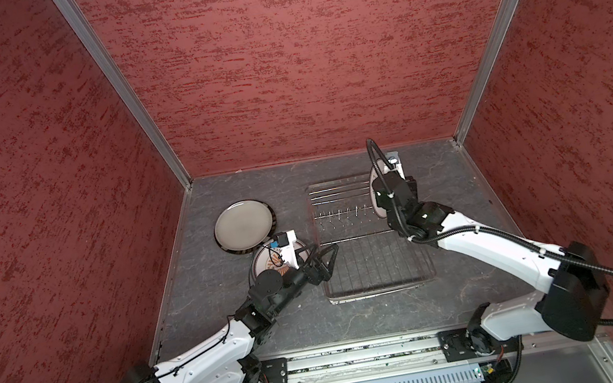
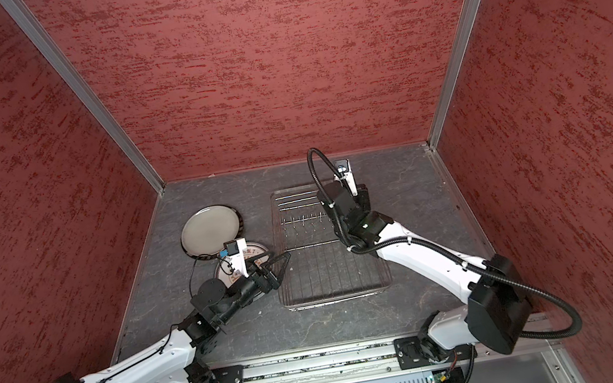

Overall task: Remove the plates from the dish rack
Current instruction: 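Lift the last plate out of the rack with the right gripper toward the left, then grasp the plate rim with the left gripper while the right holds it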

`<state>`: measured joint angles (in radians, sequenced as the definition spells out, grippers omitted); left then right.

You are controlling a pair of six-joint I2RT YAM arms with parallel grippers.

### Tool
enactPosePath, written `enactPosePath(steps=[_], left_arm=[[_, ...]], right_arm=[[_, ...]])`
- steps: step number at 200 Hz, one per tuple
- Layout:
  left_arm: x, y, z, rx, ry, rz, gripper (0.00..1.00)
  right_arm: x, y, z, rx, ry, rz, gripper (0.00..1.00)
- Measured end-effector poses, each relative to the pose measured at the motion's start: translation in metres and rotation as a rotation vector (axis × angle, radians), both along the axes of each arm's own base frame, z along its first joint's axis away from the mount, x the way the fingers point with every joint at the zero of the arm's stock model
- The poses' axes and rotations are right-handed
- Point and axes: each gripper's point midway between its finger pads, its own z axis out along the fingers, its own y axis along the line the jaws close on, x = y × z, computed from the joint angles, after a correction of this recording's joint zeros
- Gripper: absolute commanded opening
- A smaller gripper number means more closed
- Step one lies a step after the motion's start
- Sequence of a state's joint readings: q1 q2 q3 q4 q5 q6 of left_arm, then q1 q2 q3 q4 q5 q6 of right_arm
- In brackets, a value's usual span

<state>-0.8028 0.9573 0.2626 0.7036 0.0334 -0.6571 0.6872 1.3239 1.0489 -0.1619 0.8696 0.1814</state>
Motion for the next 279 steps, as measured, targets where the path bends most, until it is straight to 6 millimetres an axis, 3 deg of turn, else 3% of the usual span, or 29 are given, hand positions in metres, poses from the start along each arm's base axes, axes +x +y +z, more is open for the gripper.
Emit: enactPosePath(steps=[32, 57, 84, 122, 146, 205, 217, 241, 279], left_arm=[[-0.005, 0.003, 0.006, -0.026, -0.026, -0.008, 0.99], [-0.008, 0.012, 0.017, -0.057, -0.055, 0.015, 0.99], [-0.014, 0.019, 0.022, -0.073, -0.080, 0.015, 1.00], [-0.028, 0.024, 0.038, -0.108, -0.139, -0.020, 0.99], [-0.032, 0.027, 0.038, -0.115, -0.149, -0.027, 0.99], [-0.028, 0.026, 0.025, -0.102, -0.113, -0.016, 0.96], [-0.026, 0.023, 0.018, -0.090, -0.093, -0.020, 0.93], [-0.026, 0.016, 0.010, -0.080, -0.070, -0.044, 0.73], [-0.027, 0.002, 0.009, -0.079, -0.058, -0.079, 0.55]], right_arm=[[-0.022, -0.012, 0.003, 0.064, -0.076, 0.033, 0.00], [-0.039, -0.009, 0.003, 0.155, -0.126, 0.132, 0.00], [-0.052, 0.009, 0.013, 0.286, -0.179, 0.285, 0.00], [-0.068, 0.048, 0.023, 0.495, -0.224, 0.541, 0.00], [-0.081, 0.069, 0.027, 0.610, -0.243, 0.684, 0.00], [-0.109, 0.082, 0.029, 0.770, -0.321, 0.860, 0.00], [-0.114, 0.082, 0.028, 0.795, -0.336, 0.887, 0.00], [-0.124, 0.084, 0.030, 0.850, -0.366, 0.940, 0.00], [-0.127, 0.091, 0.033, 0.902, -0.380, 0.997, 0.00]])
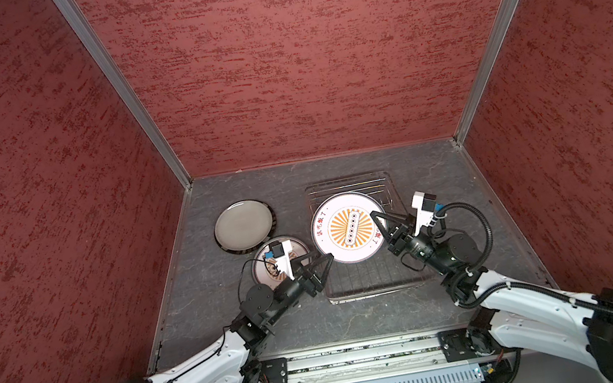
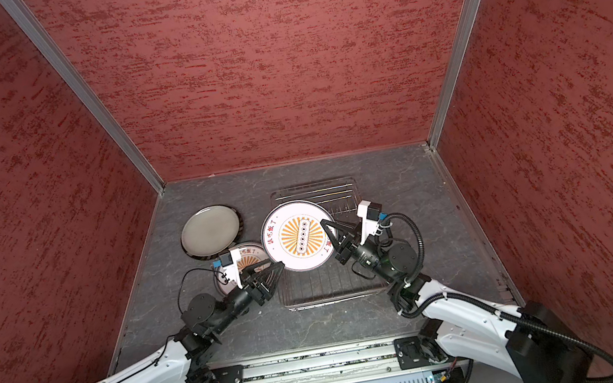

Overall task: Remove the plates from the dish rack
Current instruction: 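Grasp the plate rim with the left gripper while the right holds it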

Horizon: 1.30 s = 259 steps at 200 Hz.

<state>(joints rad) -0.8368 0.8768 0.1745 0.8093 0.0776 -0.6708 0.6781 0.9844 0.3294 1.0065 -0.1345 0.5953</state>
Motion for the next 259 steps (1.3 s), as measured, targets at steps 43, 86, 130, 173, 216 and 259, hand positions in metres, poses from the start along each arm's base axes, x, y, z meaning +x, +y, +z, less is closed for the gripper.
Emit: enactPosePath(steps=[43, 86, 130, 173, 216, 259], left_arm=[[-0.001, -0.010, 0.013, -0.014, -0.019, -0.017, 0.44], [0.000, -0.009, 0.014, -0.027, -0.014, -0.011, 0.30], [0.001, -0.007, 0.021, -0.058, -0.015, -0.004, 0.16], [0.002, -0.006, 0.019, -0.077, 0.029, -0.001, 0.05], [0.001, -0.006, 0.021, -0.091, 0.051, -0.005, 0.00], [0.002, -0.005, 0.020, -0.095, 0.063, -0.001, 0.00]], right_arm=[[-0.001, 0.000, 0.005, 0.025, -0.021, 0.007, 0.00], [0.002, 0.004, 0.001, 0.020, -0.018, 0.016, 0.00], [0.005, 0.008, -0.007, 0.005, -0.002, 0.023, 0.00], [0.003, 0.008, -0.004, 0.004, -0.023, 0.021, 0.00], [0.003, 0.008, -0.003, 0.002, -0.029, 0.022, 0.00], [0.004, 0.009, -0.005, -0.001, -0.025, 0.023, 0.13]])
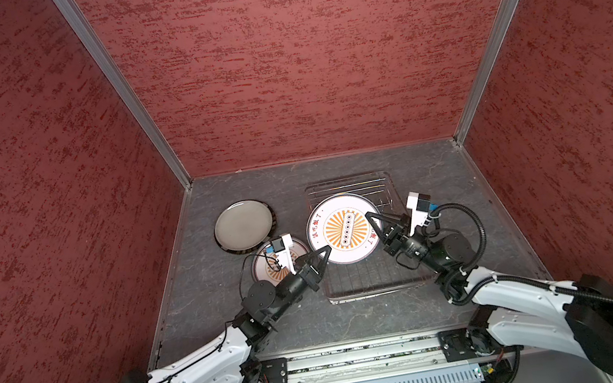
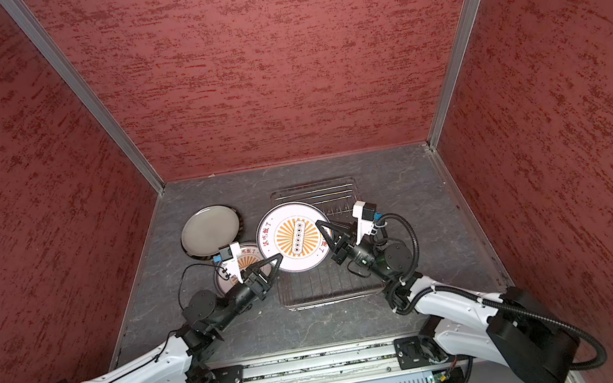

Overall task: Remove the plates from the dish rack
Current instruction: 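Grasp the plate rim with the left gripper while the right holds it, then carry the plate to the table stack with the left while the right returns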

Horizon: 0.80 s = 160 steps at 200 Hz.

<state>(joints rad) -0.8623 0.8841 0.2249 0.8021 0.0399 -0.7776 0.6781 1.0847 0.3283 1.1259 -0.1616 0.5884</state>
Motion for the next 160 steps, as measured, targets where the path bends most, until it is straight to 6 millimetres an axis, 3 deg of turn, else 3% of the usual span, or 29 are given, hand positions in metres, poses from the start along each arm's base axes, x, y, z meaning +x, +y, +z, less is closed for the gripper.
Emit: enactPosePath(steps=[55, 99, 114, 160], left_arm=[[-0.002, 0.001, -0.006, 0.005, 0.008, -0.005, 0.00], [-0.003, 0.003, -0.003, -0.006, -0.001, -0.004, 0.00], [-0.004, 0.005, -0.002, -0.011, -0.004, 0.001, 0.00], [0.003, 0.015, -0.002, -0.014, 0.013, 0.058, 0.00]], right_arm=[[0.003, 0.007, -0.010, -0.026, 0.021, 0.021, 0.34], [0.002, 0.012, -0.010, -0.033, 0.018, 0.045, 0.86], [0.003, 0.012, -0.008, -0.027, 0.019, 0.043, 0.98], [0.006, 0.004, -0.003, 0.002, 0.033, 0.002, 0.99]])
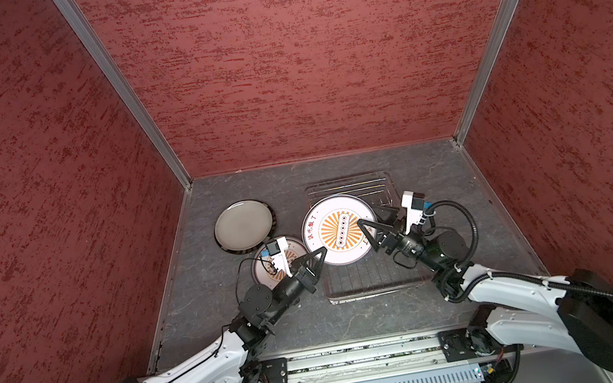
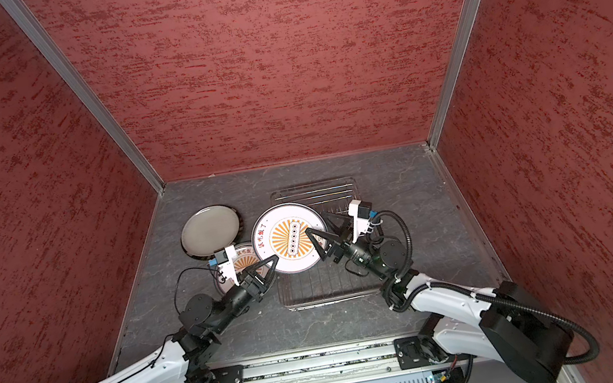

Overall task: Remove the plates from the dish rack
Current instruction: 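Carry the plate to the table stack with the left while the right returns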

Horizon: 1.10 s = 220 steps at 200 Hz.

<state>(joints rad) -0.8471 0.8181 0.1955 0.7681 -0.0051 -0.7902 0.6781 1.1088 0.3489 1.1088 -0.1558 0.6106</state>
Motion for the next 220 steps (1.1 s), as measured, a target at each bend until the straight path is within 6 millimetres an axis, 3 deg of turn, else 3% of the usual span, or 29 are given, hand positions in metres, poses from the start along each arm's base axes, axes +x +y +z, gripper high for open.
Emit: enactPosePath(steps=[40, 81, 113, 164, 220], left_arm=[[0.014, 0.023, -0.004, -0.022, 0.047, 0.089, 0.00], [0.022, 0.052, -0.015, -0.048, 0.100, 0.190, 0.00], [0.026, 0.070, -0.026, -0.047, 0.151, 0.253, 0.00], [0.040, 0.116, -0.051, -0.091, 0.300, 0.419, 0.00], [0.040, 0.144, -0.086, -0.132, 0.461, 0.521, 0.00]], right_arm=[[-0.008, -0.007, 0.011, 0.008, -0.040, -0.011, 0.99], [-0.008, -0.006, 0.004, -0.032, -0.045, -0.020, 0.99], [0.014, 0.012, -0.008, -0.110, 0.024, -0.017, 0.99], [0.042, 0.046, -0.031, -0.209, 0.103, 0.018, 0.99], [0.049, 0.071, -0.051, -0.305, 0.122, 0.020, 0.99]])
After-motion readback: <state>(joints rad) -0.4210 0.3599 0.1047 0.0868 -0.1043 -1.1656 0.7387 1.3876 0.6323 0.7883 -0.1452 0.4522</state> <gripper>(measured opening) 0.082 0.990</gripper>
